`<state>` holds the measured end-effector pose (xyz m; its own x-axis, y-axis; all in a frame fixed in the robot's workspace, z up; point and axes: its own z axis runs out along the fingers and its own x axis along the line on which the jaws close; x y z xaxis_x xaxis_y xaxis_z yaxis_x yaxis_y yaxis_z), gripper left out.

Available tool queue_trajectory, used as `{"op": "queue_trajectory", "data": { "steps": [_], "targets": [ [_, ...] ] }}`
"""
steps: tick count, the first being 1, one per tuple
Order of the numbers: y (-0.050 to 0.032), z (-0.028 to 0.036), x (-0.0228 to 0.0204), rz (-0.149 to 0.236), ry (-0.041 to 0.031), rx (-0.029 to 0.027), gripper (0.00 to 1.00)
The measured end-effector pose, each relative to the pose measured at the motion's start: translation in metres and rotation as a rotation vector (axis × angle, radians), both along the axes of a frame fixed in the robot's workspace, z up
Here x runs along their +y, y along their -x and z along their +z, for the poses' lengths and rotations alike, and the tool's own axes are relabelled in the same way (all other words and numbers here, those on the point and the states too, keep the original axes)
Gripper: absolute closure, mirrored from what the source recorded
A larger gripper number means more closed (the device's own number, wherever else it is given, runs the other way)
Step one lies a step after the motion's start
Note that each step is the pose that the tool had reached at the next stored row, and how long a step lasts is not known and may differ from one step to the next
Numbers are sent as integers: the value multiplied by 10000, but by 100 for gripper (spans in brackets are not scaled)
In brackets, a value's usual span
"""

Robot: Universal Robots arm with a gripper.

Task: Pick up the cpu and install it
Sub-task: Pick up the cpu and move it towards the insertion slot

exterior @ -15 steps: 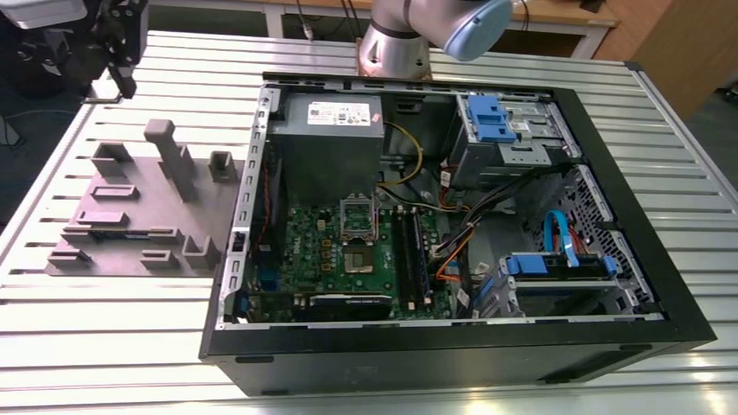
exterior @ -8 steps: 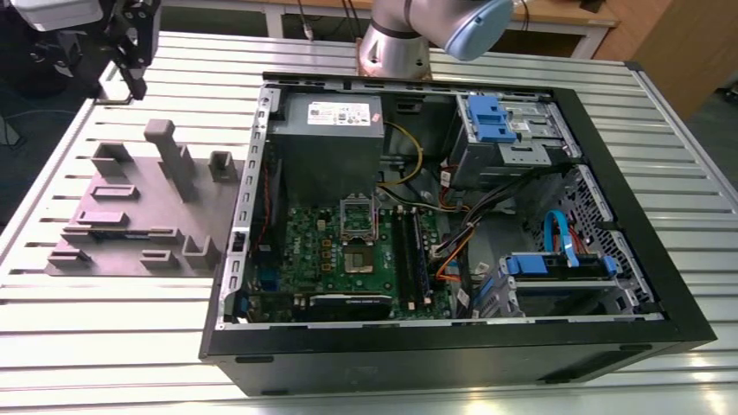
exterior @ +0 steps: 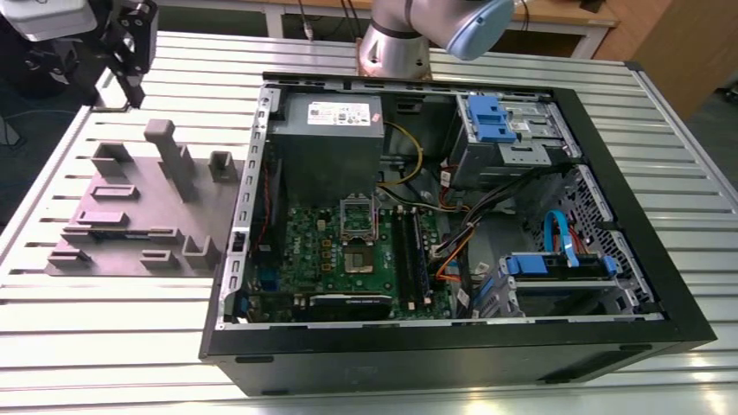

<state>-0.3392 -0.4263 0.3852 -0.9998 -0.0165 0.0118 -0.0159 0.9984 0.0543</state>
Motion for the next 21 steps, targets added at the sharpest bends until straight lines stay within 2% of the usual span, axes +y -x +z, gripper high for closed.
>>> {"op": "queue_trajectory", "data": {
  "steps": [4, 13, 18, 21],
  "targets": [
    [-63, 0, -5, -16, 1, 1, 53],
    [-417, -1, -5, -18, 0, 0, 53],
    [-560, -1, -5, -16, 1, 1, 53],
    [-604, -1, -5, -16, 0, 0, 53]
  ]
}}
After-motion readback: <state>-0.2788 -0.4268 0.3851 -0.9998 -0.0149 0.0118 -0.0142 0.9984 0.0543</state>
